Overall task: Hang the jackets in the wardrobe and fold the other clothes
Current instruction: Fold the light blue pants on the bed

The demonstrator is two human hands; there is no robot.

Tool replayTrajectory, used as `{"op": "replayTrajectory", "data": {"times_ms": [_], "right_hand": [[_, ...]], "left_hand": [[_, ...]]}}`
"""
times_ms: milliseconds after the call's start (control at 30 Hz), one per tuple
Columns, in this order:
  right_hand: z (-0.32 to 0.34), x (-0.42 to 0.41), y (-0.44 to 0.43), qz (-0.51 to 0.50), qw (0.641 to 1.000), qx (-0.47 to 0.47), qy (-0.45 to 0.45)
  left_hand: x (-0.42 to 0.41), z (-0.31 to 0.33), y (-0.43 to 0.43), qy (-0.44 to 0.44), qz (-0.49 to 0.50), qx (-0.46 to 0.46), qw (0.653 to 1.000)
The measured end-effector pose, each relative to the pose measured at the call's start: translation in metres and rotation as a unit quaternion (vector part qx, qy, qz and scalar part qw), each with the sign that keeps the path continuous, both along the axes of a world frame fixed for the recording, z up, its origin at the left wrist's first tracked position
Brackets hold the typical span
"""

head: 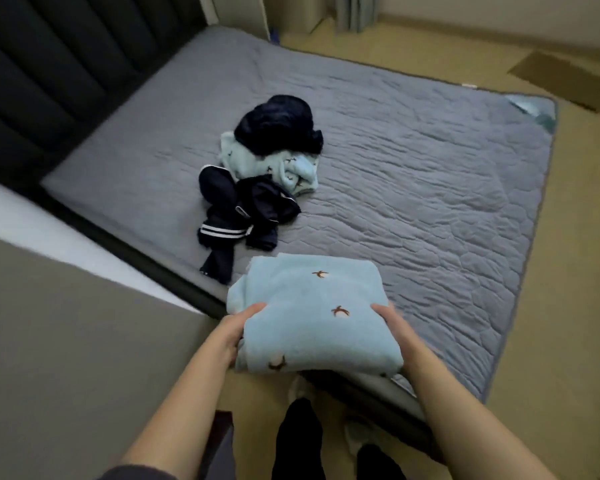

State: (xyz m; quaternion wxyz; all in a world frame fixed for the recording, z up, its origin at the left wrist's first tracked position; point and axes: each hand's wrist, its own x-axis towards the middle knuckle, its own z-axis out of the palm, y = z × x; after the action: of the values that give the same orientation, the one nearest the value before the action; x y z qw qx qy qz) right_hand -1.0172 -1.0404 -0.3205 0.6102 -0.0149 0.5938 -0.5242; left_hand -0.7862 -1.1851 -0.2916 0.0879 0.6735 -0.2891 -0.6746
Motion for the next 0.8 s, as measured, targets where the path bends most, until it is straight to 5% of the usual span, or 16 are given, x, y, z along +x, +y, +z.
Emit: {"op": "replayTrajectory", "data": {"times_ms": [133,233,500,800], "right_hand": [[0.037,0.047,-0.029,0.175,0.981,-0.067,0.054],[0.065,0.103,-0.044,0.329,0.932,-0.138,0.070],[0.115,0.318,-0.011,0.617,0.754,-0.225,-0.015],[0.144,0.527,0.202,0.778,0.588,-0.209,-0.066]], "left_hand": [[0.082,0.049,0.069,0.029,0.183,-0.041,0.982],[0.141,0.078,0.137,0.051,0.319,-0.094,0.942],[0.273,0.132,0.347,0.025,0.604,-0.196,0.772],[0.346,0.152,0.623,-0.028,0.782,-0.245,0.572]]}}
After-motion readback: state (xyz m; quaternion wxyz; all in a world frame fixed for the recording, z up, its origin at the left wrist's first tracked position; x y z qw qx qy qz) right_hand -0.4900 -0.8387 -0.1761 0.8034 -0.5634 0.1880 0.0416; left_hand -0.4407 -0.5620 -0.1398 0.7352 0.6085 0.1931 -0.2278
